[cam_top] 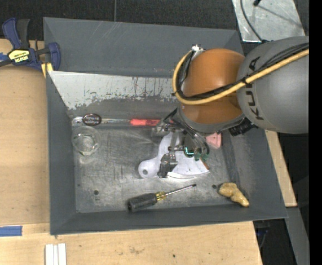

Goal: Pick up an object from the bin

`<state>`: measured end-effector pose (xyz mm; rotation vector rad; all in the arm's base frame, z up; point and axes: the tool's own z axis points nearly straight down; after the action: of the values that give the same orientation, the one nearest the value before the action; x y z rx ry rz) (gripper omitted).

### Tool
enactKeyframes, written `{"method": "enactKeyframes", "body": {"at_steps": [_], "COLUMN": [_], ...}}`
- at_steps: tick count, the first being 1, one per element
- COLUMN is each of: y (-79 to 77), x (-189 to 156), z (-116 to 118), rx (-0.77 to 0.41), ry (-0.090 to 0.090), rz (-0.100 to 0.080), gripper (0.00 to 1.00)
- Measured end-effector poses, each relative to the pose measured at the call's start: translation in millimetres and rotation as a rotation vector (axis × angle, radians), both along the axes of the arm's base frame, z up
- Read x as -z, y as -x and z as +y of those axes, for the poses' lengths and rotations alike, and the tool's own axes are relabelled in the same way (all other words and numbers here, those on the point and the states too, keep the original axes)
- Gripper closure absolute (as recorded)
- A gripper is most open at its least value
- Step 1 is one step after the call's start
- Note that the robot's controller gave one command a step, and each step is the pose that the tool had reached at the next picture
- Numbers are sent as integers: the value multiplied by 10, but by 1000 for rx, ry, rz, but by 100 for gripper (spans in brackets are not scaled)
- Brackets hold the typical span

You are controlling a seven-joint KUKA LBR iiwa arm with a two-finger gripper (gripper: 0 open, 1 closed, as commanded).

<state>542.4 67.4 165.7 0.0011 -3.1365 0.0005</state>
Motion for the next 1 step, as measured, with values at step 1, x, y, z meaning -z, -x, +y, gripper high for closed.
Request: {"method": "enactKeyframes", "body": {"at_steps": [1], "y": [-19], "x": [-41], "z": [0], "rx": [1], "ry": [-1], "rz": [-8], "gripper": [0]}}
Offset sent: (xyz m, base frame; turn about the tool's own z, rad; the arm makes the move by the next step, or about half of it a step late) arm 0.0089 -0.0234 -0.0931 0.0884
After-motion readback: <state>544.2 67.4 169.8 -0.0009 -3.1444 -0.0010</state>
